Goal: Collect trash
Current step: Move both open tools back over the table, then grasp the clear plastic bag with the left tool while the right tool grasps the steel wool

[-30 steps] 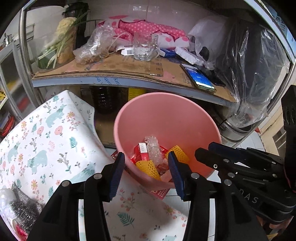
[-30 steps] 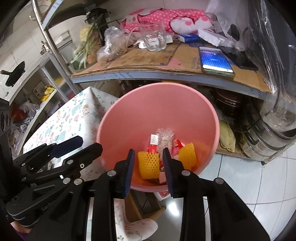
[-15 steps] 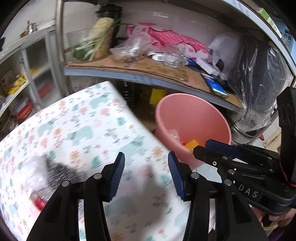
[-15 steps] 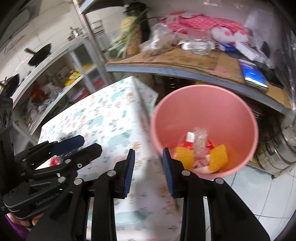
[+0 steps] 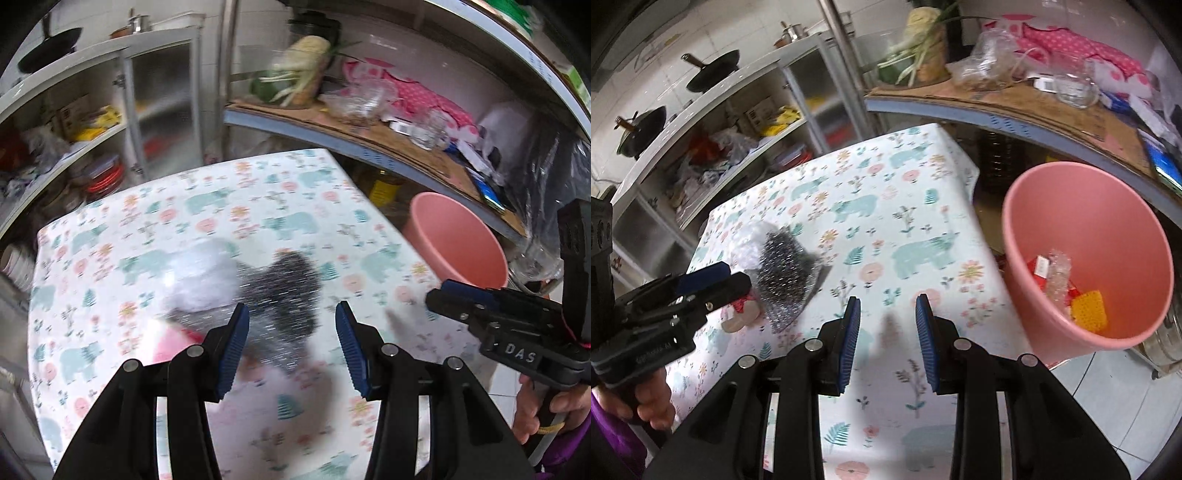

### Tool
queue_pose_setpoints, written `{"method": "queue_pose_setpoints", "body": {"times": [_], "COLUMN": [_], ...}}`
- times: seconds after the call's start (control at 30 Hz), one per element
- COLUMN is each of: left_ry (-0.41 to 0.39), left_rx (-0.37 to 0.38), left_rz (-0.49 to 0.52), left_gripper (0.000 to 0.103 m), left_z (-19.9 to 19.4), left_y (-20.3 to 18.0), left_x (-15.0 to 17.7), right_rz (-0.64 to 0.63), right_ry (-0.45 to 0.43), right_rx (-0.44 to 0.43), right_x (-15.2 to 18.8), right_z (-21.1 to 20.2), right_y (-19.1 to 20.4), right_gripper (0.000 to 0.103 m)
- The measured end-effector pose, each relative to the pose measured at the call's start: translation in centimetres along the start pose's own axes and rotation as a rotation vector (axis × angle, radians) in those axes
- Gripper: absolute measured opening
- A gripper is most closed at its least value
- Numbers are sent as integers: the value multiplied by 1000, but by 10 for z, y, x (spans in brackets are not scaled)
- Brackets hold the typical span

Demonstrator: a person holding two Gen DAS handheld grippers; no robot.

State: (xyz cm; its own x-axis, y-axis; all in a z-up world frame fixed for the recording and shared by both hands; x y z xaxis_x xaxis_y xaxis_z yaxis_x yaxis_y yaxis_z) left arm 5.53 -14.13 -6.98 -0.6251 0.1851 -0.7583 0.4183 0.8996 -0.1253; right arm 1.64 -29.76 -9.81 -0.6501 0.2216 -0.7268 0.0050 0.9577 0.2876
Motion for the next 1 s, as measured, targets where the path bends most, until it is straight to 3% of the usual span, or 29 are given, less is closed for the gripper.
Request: {"method": "queue_pose_setpoints", "body": {"times": [0.17,0.27,0.43,0.73,0.83,1.0], "left_ry": [3,4,27,53,64,51], "left_rx": [-51,-75,-90,-62,-49,-20], "left_rz": [-37,-57,-92,-120,-130,-122], "left_gripper": [48,48,48,48,48,44], "left_z": [-3,-1,13,40,48,51], "left_y": [36,54,75,79,81,79], "left_x": [6,6,6,-3,-4,-5], "right_rz": [-16,-27,-59,-99,-112,-135], "right_ry": [13,15,22,36,47,69], "right_rx": [-47,-76,-124,-159,-175,-179], "right_x": [1,0,-4,-15,-19,-19], "right_z": [7,11,20,36,42,56], "right_y": [15,25,46,69,76,84], "right_gripper": [33,41,42,42,50,51]}}
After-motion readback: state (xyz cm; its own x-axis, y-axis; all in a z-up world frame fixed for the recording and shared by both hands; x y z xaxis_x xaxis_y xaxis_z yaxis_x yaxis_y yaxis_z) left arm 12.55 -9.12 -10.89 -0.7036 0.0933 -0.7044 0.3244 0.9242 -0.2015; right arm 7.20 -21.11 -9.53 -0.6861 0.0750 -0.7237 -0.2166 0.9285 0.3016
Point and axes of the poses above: each gripper's, at about its wrist camera, not at the fingertips, and z roughly the way its jaws point, y to its left, x to its underside, the point moved 6 cm from there along z, roughly the way its jaws point, and after that the axes turned 11 degrees about -y, right-handed, at the moved point
